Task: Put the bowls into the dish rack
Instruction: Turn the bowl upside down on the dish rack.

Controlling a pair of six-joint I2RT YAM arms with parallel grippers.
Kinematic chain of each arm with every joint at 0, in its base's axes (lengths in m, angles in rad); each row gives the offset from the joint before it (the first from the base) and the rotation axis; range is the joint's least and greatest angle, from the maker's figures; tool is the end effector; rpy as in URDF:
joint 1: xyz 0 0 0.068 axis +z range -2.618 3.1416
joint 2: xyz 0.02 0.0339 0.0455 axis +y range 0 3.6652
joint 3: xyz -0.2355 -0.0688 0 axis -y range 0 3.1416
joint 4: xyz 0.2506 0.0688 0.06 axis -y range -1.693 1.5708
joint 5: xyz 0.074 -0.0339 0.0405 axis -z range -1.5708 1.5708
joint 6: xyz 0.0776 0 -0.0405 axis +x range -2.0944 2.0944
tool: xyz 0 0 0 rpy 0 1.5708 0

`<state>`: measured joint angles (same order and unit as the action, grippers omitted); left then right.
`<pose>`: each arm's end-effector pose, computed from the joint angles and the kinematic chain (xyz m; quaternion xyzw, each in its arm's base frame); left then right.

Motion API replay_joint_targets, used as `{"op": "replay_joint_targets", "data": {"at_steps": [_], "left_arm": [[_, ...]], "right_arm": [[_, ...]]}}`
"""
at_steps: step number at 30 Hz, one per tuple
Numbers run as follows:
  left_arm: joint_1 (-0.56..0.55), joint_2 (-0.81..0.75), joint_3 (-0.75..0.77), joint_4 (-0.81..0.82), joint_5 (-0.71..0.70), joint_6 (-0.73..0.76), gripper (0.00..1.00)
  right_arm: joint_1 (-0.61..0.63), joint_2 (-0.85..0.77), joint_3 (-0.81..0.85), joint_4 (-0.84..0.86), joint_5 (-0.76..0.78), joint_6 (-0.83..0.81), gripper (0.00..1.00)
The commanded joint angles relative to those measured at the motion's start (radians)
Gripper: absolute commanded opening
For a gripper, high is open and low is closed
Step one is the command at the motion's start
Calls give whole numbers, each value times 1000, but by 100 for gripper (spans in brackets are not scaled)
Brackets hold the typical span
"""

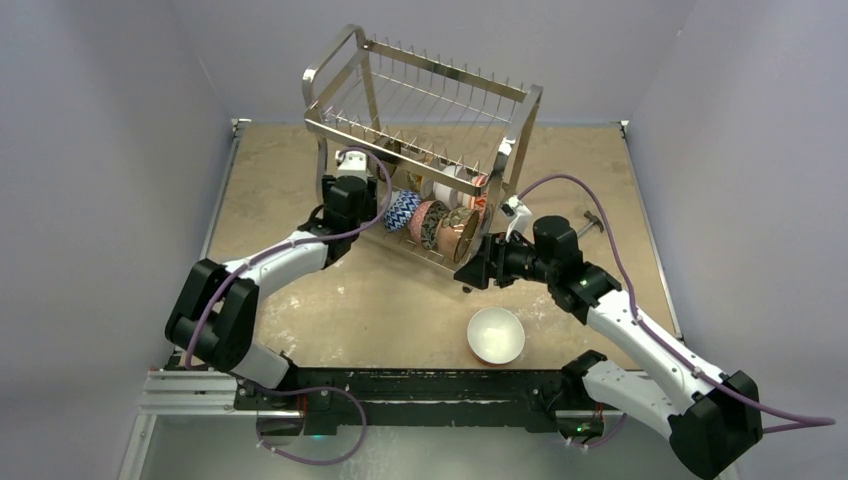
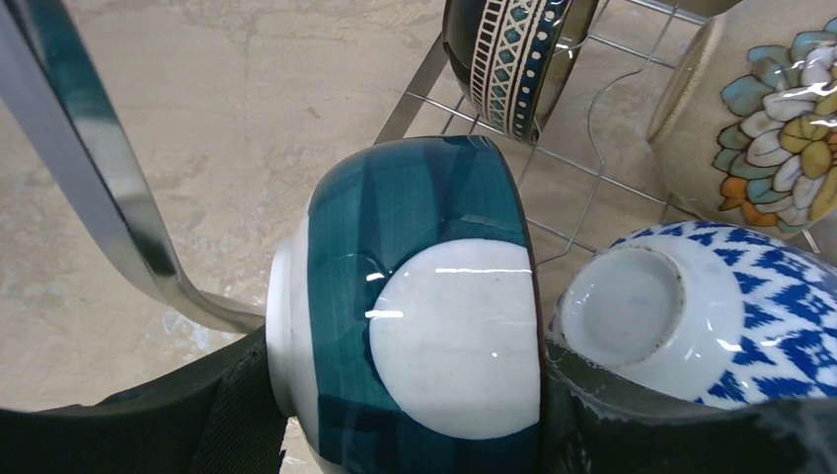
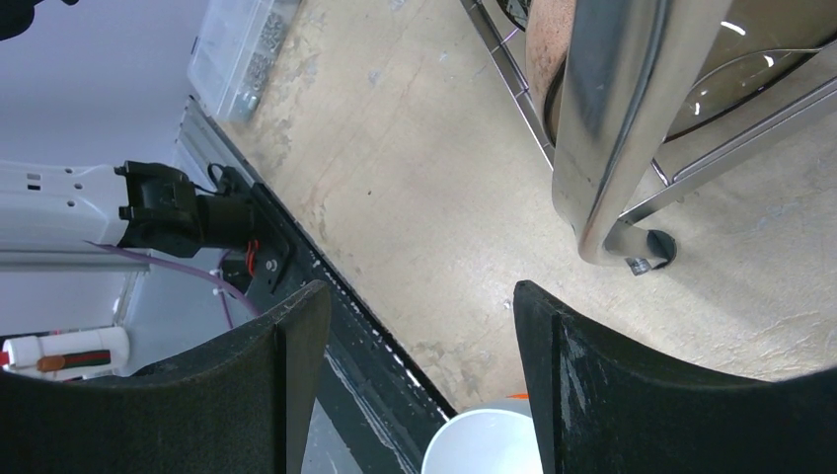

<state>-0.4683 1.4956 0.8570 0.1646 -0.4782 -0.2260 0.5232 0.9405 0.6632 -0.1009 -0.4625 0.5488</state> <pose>0.3431 -0.1335 0.1819 -0.0224 0.8379 0.0177 0.5450 0.2183 0.1659 0.2399 -0.1184 0.8070 0.4422 0.3731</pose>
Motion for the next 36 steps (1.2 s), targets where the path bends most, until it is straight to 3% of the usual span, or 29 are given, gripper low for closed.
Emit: {"op": "replay_joint_targets", "data": {"at_steps": [1,9,30,36], "left_arm": [[-16,27,85,76,-133,111,0],[-28,104,121,97,-197,259,0],[-47,255,189,86,-79,381,0],[-46,249,201,62,-72,382,39]], "right_arm": [[3,-29,-5,12,-8,-19,71],[4,-49,-21,17,-14,-10,71],[3,-46,-25,-1,-8,-17,71],[3,-36,-18,0,-7,-21,71]]}}
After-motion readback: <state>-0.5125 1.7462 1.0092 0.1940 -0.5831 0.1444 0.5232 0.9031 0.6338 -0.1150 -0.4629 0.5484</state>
